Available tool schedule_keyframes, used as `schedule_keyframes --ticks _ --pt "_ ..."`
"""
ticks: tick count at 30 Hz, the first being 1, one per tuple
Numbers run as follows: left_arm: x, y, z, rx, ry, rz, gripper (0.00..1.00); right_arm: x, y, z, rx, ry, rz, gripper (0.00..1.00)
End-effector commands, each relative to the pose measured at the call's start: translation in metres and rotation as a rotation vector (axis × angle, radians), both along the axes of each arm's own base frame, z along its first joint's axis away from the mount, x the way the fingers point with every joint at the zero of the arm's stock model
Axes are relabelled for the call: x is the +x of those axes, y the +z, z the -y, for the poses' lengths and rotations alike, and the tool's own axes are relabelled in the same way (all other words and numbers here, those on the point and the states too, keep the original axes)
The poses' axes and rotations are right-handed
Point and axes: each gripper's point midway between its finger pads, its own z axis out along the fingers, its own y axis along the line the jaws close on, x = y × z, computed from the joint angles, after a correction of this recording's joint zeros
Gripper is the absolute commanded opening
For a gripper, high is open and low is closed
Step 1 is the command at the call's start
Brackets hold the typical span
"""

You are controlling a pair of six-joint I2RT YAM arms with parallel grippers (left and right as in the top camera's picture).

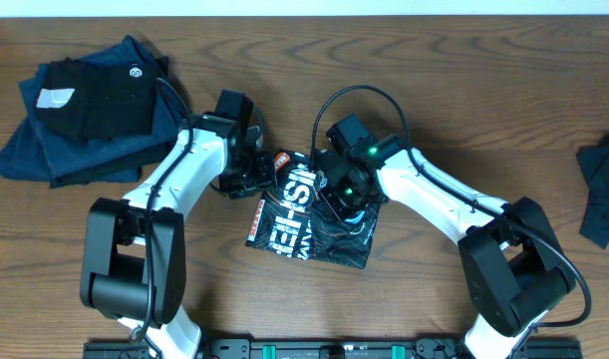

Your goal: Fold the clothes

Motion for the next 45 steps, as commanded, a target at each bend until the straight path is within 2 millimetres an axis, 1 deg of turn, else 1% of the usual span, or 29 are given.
schedule_keyframes --ticks 1,4,6,8,10,11,13,16,17,19,24,26,29,30,31,32,34,35,37,39,43,45 --pt "-0.004 -0.003 0.002 -0.009 -0.019 -0.010 0.52 -0.003 -0.005 0.004 -0.040 -0.006 -0.018 0.01" --pt "-0.004 -0.003 0.002 -0.009 -0.019 -0.010 0.52 -0.008 -0.009 0.015 -0.099 -0.010 -0.029 0.01" --pt "-0.004 -0.003 0.002 -0.009 -0.019 -0.011 0.52 -0.010 -0.010 0.018 -0.112 -0.010 -0.040 0.01" --pt "-0.004 -0.003 0.001 -0.009 -0.019 -0.011 0.52 -0.015 -0.010 0.021 -0.126 -0.009 -0.060 0.01" --pt "-0.004 -0.003 0.001 -0.009 -0.019 -0.011 0.52 -0.024 -0.010 0.028 -0.154 -0.007 -0.099 0.01" --pt "-0.004 -0.003 0.002 -0.009 -0.019 -0.011 0.52 -0.030 -0.010 0.033 -0.174 -0.006 -0.123 0.01" --pt "-0.004 -0.003 0.002 -0.010 -0.019 -0.011 0.52 -0.044 -0.010 0.048 -0.247 -0.005 -0.177 0.01" --pt "-0.004 -0.003 0.002 -0.009 -0.019 -0.011 0.52 -0.055 -0.009 0.072 -0.366 0.002 -0.208 0.01" --pt "-0.004 -0.003 0.002 -0.009 -0.019 -0.011 0.52 -0.057 -0.009 0.077 -0.391 0.004 -0.212 0.01" --pt "-0.004 -0.003 0.002 -0.009 -0.019 -0.011 0.52 -0.058 -0.009 0.080 -0.405 0.006 -0.214 0.01" --pt "-0.004 -0.003 0.002 -0.009 -0.019 -0.011 0.52 -0.057 -0.009 0.078 -0.398 0.006 -0.207 0.01" --pt "-0.004 -0.003 0.002 -0.009 -0.019 -0.011 0.52 -0.050 -0.008 0.069 -0.352 0.001 -0.178 0.05" --pt "-0.004 -0.003 0.001 -0.009 -0.019 -0.011 0.52 -0.039 0.005 0.040 -0.190 -0.004 -0.135 0.10" --pt "-0.004 -0.003 0.002 -0.009 -0.019 -0.011 0.52 -0.035 0.011 0.031 -0.140 -0.004 -0.114 0.13" --pt "-0.004 -0.003 0.002 -0.009 -0.019 -0.011 0.52 -0.031 0.014 0.026 -0.111 -0.004 -0.094 0.18" --pt "-0.004 -0.003 0.002 -0.009 -0.019 -0.012 0.52 -0.026 0.016 0.023 -0.094 -0.004 -0.070 0.22" --pt "-0.004 -0.003 0.002 -0.009 -0.019 -0.012 0.52 -0.020 0.017 0.019 -0.079 -0.005 -0.045 0.35" --pt "-0.004 -0.003 0.002 -0.010 -0.019 -0.011 0.52 -0.019 0.016 0.018 -0.076 -0.005 -0.041 0.40" --pt "-0.004 -0.003 0.002 -0.009 -0.019 -0.012 0.52 -0.019 0.014 0.018 -0.076 -0.004 -0.041 0.42" --pt "-0.004 -0.003 0.002 -0.009 -0.019 -0.011 0.52 -0.021 0.013 0.017 -0.079 0.001 -0.045 0.41" --pt "-0.004 -0.003 0.002 -0.010 -0.019 -0.011 0.52 -0.027 0.012 0.015 -0.088 0.018 -0.057 0.36" --pt "-0.004 -0.003 0.002 -0.009 -0.019 -0.012 0.52 -0.032 0.014 0.010 -0.066 0.033 -0.071 0.36"
